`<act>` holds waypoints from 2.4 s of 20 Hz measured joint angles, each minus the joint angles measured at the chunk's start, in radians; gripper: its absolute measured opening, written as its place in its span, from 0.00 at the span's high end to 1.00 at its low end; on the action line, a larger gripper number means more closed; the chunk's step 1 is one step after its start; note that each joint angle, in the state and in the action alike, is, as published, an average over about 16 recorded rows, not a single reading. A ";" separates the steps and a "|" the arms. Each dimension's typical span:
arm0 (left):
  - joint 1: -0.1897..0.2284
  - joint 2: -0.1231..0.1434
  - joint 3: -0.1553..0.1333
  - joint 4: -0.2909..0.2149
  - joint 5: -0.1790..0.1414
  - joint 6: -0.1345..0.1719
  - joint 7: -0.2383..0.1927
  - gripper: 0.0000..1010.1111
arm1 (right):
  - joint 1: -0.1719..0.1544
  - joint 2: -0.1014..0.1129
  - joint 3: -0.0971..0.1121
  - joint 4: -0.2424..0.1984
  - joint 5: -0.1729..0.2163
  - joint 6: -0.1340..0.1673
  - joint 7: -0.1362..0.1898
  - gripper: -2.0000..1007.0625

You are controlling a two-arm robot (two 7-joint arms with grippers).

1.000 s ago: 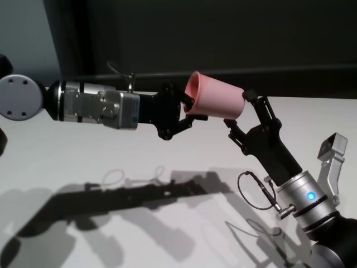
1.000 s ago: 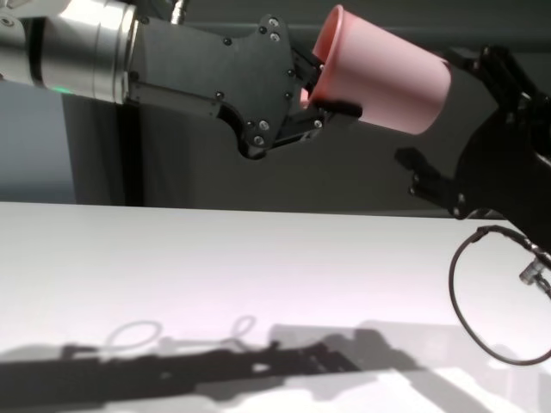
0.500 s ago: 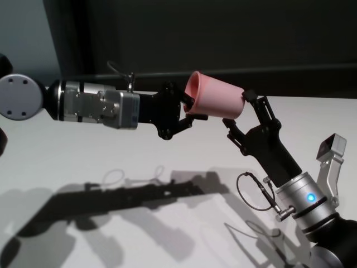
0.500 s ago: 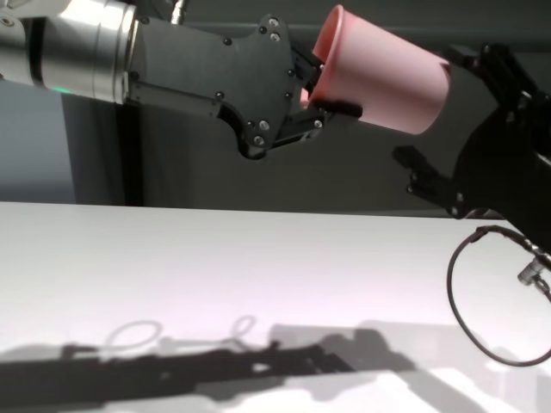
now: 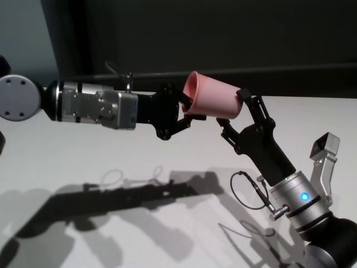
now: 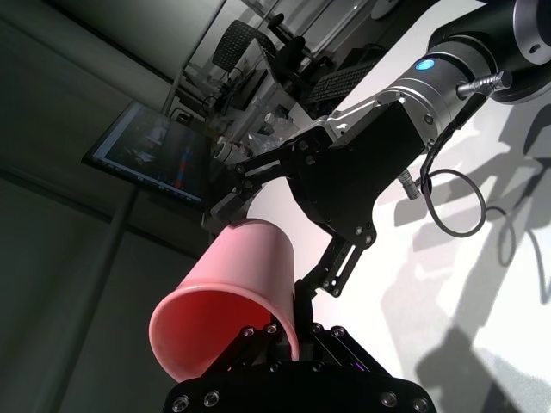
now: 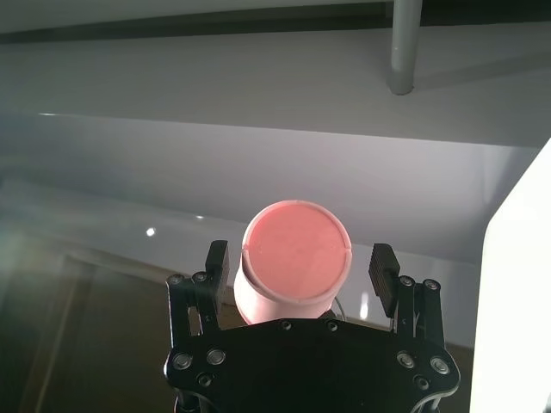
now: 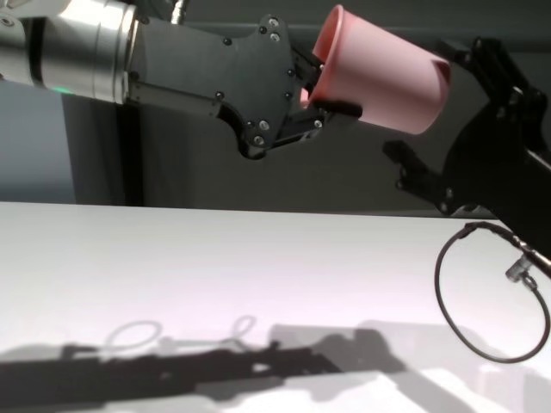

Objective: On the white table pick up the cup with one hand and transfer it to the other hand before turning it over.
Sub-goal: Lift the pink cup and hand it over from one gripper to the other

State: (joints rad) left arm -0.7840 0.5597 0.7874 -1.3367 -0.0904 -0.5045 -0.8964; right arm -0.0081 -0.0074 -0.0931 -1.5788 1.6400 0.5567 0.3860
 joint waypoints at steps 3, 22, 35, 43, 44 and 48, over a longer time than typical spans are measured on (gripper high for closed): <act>0.000 0.000 0.000 0.000 0.000 0.000 0.000 0.95 | 0.004 0.002 -0.008 0.003 0.003 -0.005 0.003 0.01; 0.000 0.000 0.000 0.000 0.000 0.000 0.000 0.95 | 0.029 0.026 -0.053 0.020 0.029 -0.048 0.010 0.01; 0.000 0.000 0.000 0.000 0.000 0.000 0.000 0.95 | 0.037 0.045 -0.080 0.026 0.053 -0.067 0.016 0.01; 0.000 0.000 0.000 0.000 0.000 0.000 0.000 0.95 | 0.040 0.051 -0.086 0.027 0.061 -0.073 0.016 0.02; 0.000 0.000 0.000 0.000 0.000 0.000 0.000 0.95 | 0.040 0.051 -0.086 0.027 0.061 -0.073 0.016 0.02; 0.000 0.000 0.000 0.000 0.000 0.000 0.000 0.95 | 0.039 0.051 -0.086 0.027 0.062 -0.073 0.015 0.07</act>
State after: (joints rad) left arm -0.7840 0.5598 0.7874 -1.3367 -0.0903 -0.5045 -0.8965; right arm 0.0313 0.0433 -0.1787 -1.5522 1.7017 0.4838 0.4012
